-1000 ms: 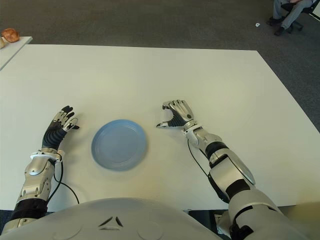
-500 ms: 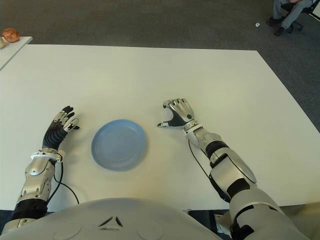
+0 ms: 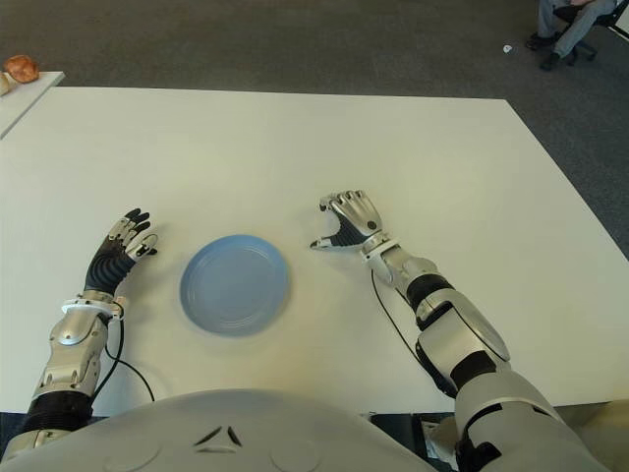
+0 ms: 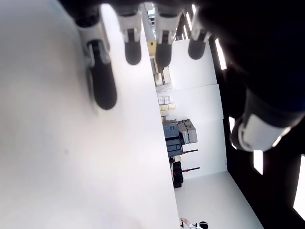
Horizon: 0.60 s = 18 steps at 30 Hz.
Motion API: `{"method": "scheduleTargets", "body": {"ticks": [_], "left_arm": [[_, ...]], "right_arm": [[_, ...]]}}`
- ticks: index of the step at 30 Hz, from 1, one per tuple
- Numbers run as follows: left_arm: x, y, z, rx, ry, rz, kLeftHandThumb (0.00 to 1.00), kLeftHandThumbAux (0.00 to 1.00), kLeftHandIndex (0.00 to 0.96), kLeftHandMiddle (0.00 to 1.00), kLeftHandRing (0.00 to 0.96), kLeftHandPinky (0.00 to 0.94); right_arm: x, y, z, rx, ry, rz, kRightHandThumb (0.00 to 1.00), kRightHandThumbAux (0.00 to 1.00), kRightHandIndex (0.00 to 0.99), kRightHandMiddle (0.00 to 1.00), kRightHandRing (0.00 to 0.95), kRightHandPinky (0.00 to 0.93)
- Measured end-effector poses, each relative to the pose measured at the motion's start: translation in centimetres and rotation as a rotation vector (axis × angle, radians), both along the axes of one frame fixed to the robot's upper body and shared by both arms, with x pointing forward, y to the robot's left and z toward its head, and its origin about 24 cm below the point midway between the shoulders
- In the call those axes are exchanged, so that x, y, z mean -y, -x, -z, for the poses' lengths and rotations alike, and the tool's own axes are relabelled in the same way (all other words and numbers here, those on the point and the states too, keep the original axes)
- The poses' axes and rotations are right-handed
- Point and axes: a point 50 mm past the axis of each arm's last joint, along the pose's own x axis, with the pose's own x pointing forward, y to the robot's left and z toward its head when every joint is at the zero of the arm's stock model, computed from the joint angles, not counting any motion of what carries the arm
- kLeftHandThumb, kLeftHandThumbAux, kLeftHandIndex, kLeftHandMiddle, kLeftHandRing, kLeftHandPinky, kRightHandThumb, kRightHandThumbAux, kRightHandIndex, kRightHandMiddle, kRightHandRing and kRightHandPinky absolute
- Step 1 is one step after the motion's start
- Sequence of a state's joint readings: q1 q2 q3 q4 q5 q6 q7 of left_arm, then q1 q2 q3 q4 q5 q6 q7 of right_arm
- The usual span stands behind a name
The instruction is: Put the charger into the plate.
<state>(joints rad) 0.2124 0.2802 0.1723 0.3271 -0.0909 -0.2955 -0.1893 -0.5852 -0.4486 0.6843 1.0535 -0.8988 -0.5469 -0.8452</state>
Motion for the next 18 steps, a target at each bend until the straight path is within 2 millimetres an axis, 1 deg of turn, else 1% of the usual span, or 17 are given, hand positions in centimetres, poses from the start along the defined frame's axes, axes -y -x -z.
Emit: {"method": "scheduleTargets", "body": {"ticks": [5, 9, 14, 18], "left_arm": [[0.0, 0.0, 0.0, -0.001, -0.002, 0.001, 0.000, 0.577, 0.062, 0.127, 0.110, 0.087], [0.0, -0.2, -0.1, 0.006, -0.001, 0.000, 0.000, 0.578, 0.063, 0.129, 0.114, 0.096], [0.0, -0.6, -0.3, 0.018, 0.003, 0.001, 0.000, 0.577, 0.060, 0.126, 0.115, 0.103], [0.1, -0.9, -0.2, 0.020, 0.011, -0.001, 0.000, 0.581, 0.049, 0.118, 0.111, 0.107]], "right_arm": [[-0.8, -1.3, -3.3, 0.057, -0.085, -0.018, 0.000, 0.876, 0.829, 0.919, 0.906, 0.898], [-2.2, -1.8, -6.3, 0.107, -0.158, -0.068, 0.000, 0.885, 0.826, 0.914, 0.901, 0.882], [-4.3, -1.2, -8.9, 0.135, -0.221, -0.145, 0.002, 0.898, 0.813, 0.906, 0.894, 0.869], [-6.4, 0.0, -10.6, 0.132, -0.260, -0.219, 0.004, 0.892, 0.794, 0.898, 0.886, 0.867]]}}
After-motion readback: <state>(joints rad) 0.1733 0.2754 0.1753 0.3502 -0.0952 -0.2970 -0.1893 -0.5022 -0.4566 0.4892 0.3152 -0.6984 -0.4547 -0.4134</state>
